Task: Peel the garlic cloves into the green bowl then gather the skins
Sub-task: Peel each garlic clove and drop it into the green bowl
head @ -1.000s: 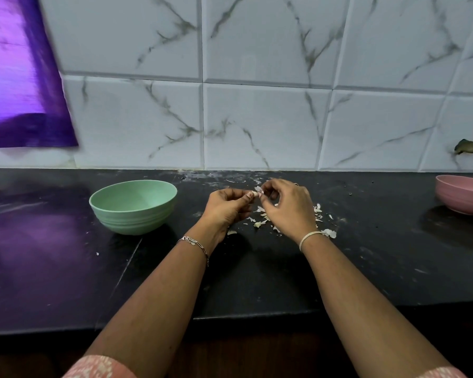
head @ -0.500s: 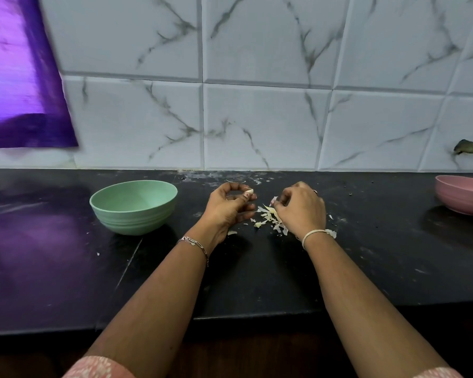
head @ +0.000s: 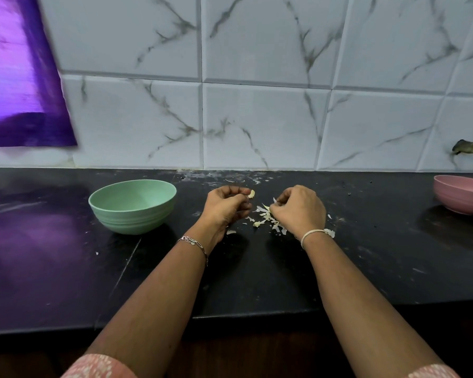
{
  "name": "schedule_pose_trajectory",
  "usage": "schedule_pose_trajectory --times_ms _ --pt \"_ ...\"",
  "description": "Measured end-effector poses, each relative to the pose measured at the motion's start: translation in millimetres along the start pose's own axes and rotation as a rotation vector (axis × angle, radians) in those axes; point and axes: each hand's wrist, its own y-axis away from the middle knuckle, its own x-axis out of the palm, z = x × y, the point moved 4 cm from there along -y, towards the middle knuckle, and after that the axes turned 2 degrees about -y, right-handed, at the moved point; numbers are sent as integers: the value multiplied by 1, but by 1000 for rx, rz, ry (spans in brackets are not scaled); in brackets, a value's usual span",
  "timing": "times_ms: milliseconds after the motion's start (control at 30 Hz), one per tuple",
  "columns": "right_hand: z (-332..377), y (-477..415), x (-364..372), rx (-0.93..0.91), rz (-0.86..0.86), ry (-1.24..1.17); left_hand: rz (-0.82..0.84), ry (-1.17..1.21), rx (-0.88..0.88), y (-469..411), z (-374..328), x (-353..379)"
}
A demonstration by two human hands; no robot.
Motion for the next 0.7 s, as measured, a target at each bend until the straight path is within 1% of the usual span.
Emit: schedule_pose_trajectory --times_ms 133,233,400,533,600,700 --pt "1 2 -3 -11 -24 21 6 20 -7 1 0 0" --pt "0 1 -1 -39 -5 32 14 18 -1 2 -1 1" --pt "-1 0 2 -105 -6 -8 -5 60 31 2 -1 0" --pt "-1 0 2 -84 19 36 42 12 51 2 -2 0" --pt "-2 0 1 -86 6 49 59 16 41 3 -2 1" --pt "-4 1 1 -100 -6 2 56 49 32 4 -3 2"
